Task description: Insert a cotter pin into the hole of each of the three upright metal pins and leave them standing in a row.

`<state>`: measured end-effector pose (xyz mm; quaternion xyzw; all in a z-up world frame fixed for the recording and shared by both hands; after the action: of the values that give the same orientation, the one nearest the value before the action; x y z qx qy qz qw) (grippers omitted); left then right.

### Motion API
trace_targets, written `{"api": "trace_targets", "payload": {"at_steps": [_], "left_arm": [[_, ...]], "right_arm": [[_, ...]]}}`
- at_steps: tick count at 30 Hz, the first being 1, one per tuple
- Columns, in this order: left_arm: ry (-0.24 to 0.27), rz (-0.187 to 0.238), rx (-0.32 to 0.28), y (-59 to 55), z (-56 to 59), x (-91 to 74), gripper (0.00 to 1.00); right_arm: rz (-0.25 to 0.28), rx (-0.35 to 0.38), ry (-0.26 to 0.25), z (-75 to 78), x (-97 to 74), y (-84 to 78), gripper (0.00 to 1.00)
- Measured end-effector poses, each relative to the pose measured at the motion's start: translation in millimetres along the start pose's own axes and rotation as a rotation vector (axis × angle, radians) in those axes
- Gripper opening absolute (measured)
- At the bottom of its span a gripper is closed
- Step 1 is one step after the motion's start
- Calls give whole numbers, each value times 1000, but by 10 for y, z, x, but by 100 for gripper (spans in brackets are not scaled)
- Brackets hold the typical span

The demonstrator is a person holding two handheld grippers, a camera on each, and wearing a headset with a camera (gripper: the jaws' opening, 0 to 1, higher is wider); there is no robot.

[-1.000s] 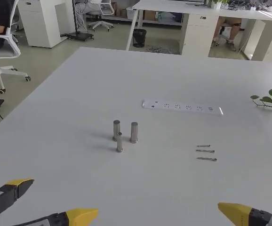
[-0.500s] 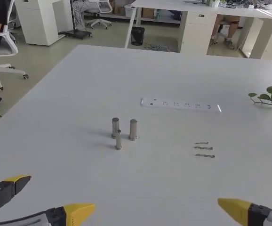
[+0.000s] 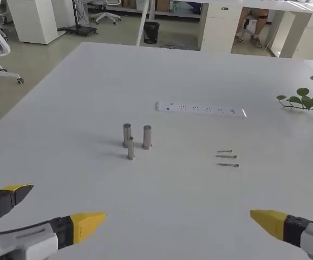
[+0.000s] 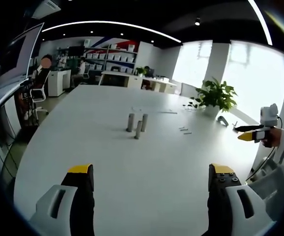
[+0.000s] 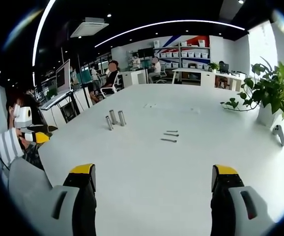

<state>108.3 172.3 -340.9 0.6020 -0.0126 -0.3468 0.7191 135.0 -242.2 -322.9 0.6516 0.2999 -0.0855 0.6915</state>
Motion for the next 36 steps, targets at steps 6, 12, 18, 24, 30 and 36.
{"api": "trace_targets", "payload": {"at_steps": [6, 12, 18, 24, 30, 36], "left_arm": [[-8, -1, 3, 20, -20, 24, 96], [-24, -11, 23, 71, -67, 85, 95], [-43, -21, 56, 189, -143, 204, 94], [-59, -14, 78, 330, -227, 352, 93], [-82, -21, 108, 451, -308, 517, 91], [-100, -37, 136, 532, -401, 695, 88]], "right_arm": [[-14, -6, -11, 7, -29, -24, 97], [-14, -4, -21, 10, -48, -8, 97], [-26, 3, -31, 29, -50, -20, 97], [-39, 6, -46, 50, -57, -29, 96], [-43, 16, -64, 74, -66, -36, 96], [-59, 26, -84, 100, -65, -63, 96]]}}
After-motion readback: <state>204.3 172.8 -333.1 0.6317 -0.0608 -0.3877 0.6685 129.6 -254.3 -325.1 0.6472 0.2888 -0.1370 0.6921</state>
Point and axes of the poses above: the centre of the closed fingertips' face, and the gripper's own axes: x roughly forward along the fingers, z roughly to its right, y roughly out of its top, the point moved 10 cm from there along -x, roughly backward along the fingers, and after that the axes turned 5 degrees about -y, right-handed, at the moved point
